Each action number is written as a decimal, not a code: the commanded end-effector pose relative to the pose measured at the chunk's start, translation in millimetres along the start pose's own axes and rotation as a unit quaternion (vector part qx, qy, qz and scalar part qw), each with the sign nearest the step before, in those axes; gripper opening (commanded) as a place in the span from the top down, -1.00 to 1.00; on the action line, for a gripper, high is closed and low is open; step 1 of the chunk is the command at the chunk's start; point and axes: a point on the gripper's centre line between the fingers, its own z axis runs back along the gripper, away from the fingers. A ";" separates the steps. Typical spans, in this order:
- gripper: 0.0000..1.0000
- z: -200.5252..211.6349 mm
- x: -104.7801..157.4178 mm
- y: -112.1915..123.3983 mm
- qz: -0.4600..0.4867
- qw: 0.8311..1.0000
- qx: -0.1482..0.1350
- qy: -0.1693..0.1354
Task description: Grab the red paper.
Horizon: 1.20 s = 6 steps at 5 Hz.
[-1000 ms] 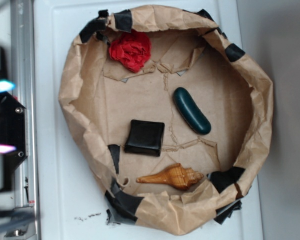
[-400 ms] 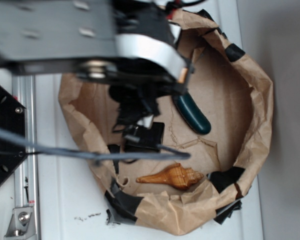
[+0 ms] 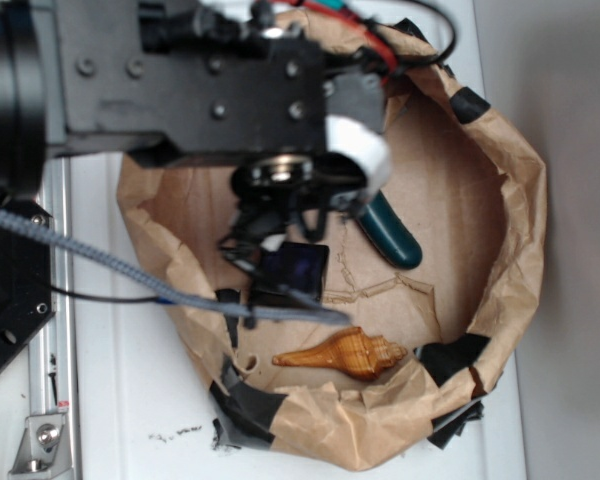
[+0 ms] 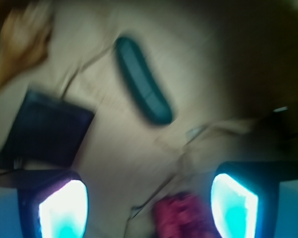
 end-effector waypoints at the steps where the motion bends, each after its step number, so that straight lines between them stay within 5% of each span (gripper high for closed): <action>1: -1.00 -10.4 -38.9 28.8 -0.013 0.999 0.031 -0.001; 3: -1.00 -23.9 -55.9 59.9 -0.013 0.997 0.062 -0.043; 5: -1.00 -35.7 -59.0 71.9 -0.007 0.997 0.078 -0.022; 6: 1.00 -31.7 -60.0 69.8 -0.003 0.997 0.073 -0.018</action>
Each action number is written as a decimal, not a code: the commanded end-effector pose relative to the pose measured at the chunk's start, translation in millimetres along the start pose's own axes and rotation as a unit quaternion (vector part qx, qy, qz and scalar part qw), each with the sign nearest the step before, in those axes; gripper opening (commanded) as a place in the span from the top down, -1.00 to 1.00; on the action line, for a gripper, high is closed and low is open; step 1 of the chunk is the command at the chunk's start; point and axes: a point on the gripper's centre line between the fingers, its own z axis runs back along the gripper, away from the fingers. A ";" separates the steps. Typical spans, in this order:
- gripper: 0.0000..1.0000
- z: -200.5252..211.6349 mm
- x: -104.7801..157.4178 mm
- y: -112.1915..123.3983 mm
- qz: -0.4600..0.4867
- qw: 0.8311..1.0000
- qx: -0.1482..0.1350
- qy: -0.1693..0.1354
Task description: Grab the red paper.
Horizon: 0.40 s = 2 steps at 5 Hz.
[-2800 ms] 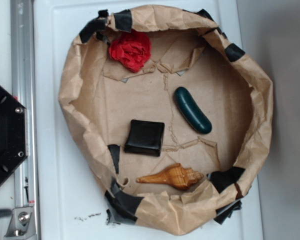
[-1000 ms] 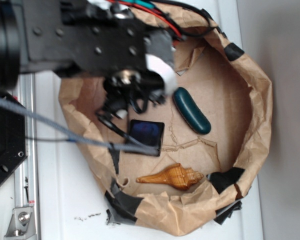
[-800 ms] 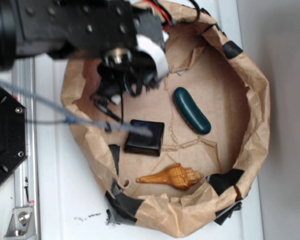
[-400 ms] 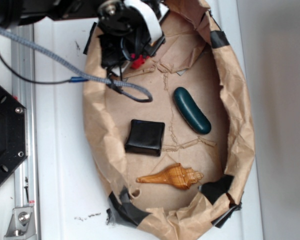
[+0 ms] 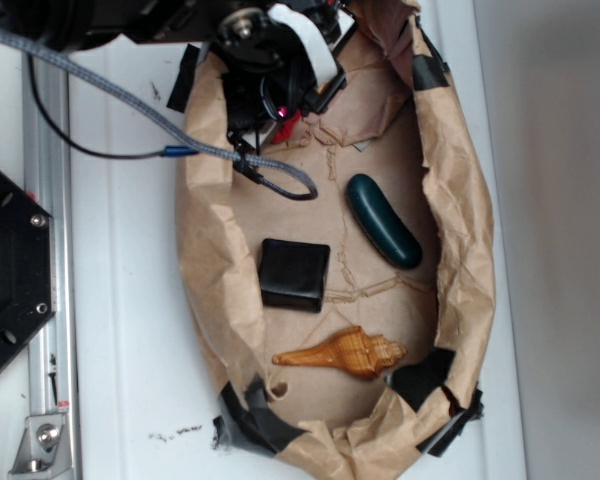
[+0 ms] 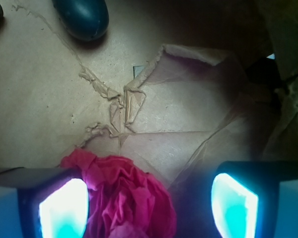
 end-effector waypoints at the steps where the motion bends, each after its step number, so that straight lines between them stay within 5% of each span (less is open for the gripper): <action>1: 1.00 15.3 -7.6 9.7 0.018 1.000 0.016 -0.005; 2: 1.00 13.6 -9.7 9.5 0.025 1.000 0.010 -0.003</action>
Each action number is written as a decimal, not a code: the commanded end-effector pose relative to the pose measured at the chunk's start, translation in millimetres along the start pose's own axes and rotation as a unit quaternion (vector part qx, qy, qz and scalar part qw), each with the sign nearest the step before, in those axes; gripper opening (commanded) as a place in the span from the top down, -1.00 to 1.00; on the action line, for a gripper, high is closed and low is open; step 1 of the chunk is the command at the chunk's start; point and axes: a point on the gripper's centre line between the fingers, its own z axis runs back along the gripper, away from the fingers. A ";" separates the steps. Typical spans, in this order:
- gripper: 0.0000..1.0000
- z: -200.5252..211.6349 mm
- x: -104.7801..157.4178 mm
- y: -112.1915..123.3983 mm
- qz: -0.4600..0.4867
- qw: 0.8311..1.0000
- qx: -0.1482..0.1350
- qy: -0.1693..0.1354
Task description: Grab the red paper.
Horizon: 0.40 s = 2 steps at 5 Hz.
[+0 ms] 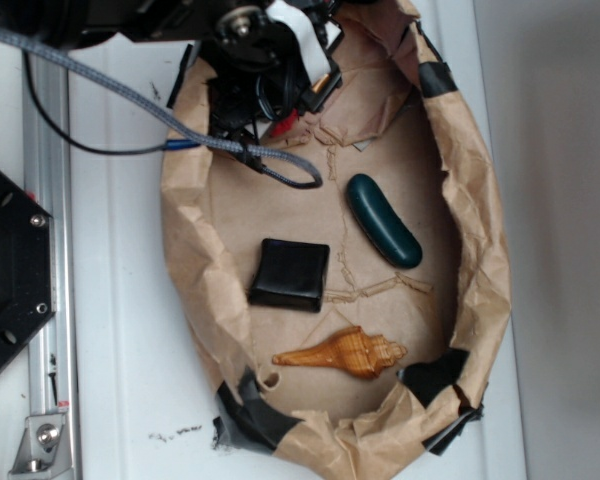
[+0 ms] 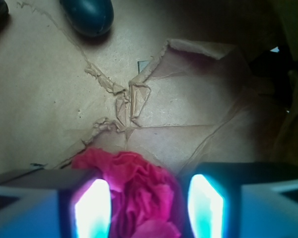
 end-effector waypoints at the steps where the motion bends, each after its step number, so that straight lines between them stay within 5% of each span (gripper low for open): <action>1: -1.00 12.8 -14.0 11.9 0.043 0.999 0.000 0.002; 2: -1.00 27.1 -9.8 7.5 0.060 0.997 -0.041 -0.012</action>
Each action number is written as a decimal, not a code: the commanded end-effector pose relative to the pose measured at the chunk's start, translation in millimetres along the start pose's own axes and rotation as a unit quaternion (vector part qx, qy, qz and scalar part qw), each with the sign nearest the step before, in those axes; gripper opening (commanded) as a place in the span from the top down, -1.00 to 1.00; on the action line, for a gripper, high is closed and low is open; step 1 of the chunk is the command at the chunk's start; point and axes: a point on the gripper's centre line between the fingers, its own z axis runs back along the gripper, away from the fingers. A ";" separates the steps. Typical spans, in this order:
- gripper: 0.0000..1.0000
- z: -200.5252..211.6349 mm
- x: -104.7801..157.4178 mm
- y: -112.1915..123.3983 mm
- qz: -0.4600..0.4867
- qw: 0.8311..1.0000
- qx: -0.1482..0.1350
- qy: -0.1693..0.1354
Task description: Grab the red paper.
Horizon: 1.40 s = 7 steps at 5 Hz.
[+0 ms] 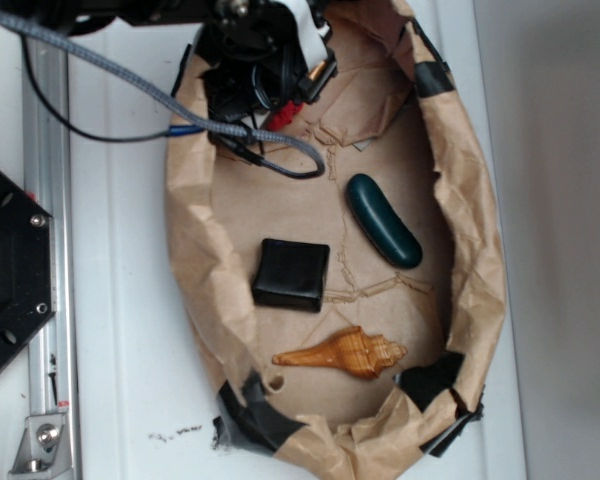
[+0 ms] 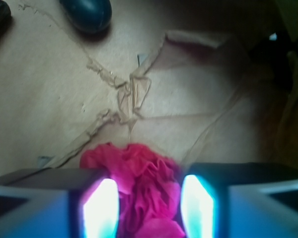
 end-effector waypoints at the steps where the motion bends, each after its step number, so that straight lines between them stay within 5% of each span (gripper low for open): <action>1: -1.00 38.8 8.0 5.1 0.028 0.999 -0.012 -0.035; 6: -1.00 -12.1 -14.9 5.4 0.060 0.996 -0.049 -0.035; 7: -0.65 -10.0 -16.1 4.9 0.054 0.997 -0.044 -0.031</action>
